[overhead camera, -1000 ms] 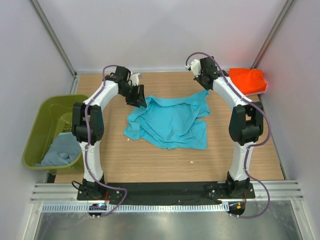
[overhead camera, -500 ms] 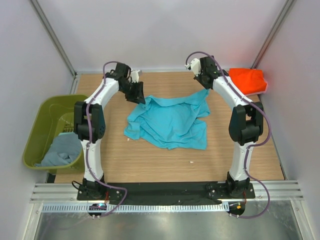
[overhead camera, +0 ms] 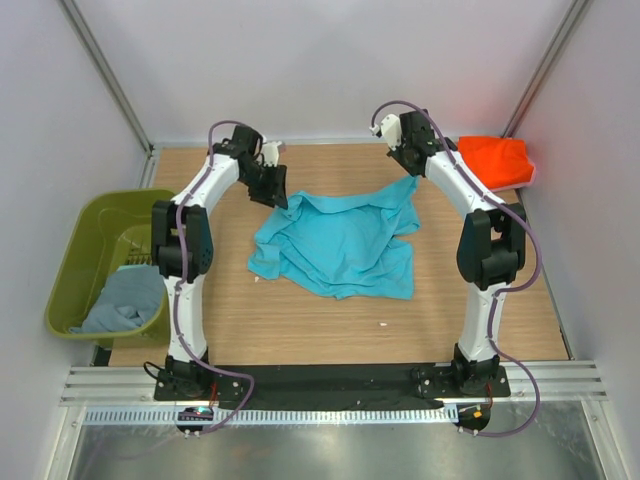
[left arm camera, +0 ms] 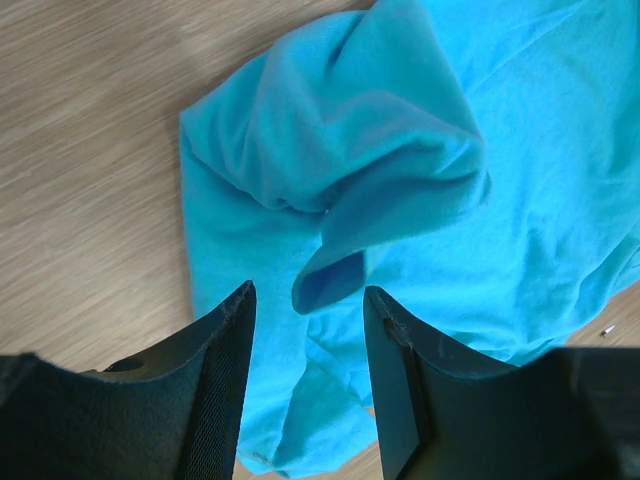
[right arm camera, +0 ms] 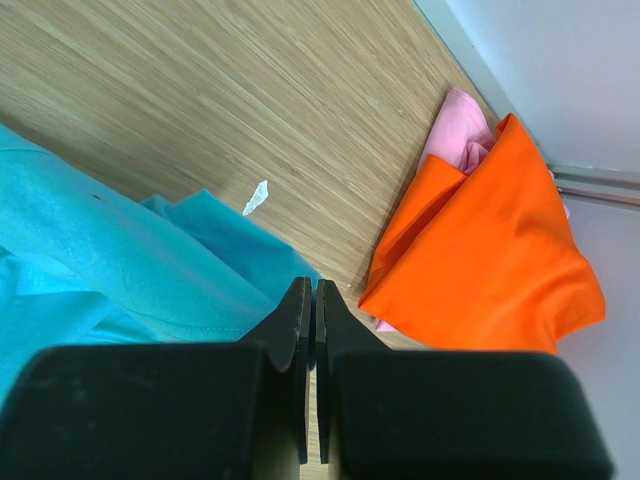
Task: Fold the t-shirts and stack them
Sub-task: Flatten the tshirt out
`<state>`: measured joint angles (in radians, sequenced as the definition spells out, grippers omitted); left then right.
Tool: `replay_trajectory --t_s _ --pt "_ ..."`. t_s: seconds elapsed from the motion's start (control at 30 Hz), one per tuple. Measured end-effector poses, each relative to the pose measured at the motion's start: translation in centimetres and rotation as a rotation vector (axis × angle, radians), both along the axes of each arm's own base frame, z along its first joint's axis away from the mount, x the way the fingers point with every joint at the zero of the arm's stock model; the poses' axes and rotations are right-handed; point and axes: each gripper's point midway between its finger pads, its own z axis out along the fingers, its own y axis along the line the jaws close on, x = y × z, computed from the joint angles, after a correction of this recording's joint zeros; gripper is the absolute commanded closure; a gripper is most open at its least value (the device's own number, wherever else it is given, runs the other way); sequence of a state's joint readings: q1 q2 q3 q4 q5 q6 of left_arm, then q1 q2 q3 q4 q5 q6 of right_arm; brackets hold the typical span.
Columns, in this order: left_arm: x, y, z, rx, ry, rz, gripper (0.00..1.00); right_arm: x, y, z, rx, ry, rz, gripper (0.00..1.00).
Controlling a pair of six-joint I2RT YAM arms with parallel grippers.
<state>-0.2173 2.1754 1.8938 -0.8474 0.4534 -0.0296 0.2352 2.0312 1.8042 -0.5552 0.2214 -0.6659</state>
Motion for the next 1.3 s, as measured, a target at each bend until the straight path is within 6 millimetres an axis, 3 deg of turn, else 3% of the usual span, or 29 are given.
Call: replay_trajectory --t_s 0.23,0.57,0.83,1.03,1.17,1.3 --pt "0.1 0.1 -1.2 0.006 0.019 -0.009 0.57 0.0 0.0 0.0 0.0 0.0 -0.002 0.99" --pt "0.2 -0.3 -0.8 -0.013 0.013 -0.016 0.69 0.0 0.0 0.0 -0.001 0.0 -0.004 0.99" --pt "0.1 -0.6 -0.5 -0.032 0.015 -0.025 0.99 0.0 -0.1 0.0 -0.002 -0.002 -0.005 0.99" --pt "-0.1 -0.4 -0.5 -0.024 0.012 -0.046 1.0 0.1 -0.1 -0.5 -0.005 0.006 -0.014 0.99" --pt "0.4 0.3 1.3 0.013 -0.026 -0.073 1.0 0.2 -0.4 -0.1 -0.006 -0.006 -0.035 0.99" --pt "3.1 1.8 6.4 0.071 -0.207 -0.094 1.0 0.8 -0.6 1.5 -0.004 -0.053 -0.06 0.99"
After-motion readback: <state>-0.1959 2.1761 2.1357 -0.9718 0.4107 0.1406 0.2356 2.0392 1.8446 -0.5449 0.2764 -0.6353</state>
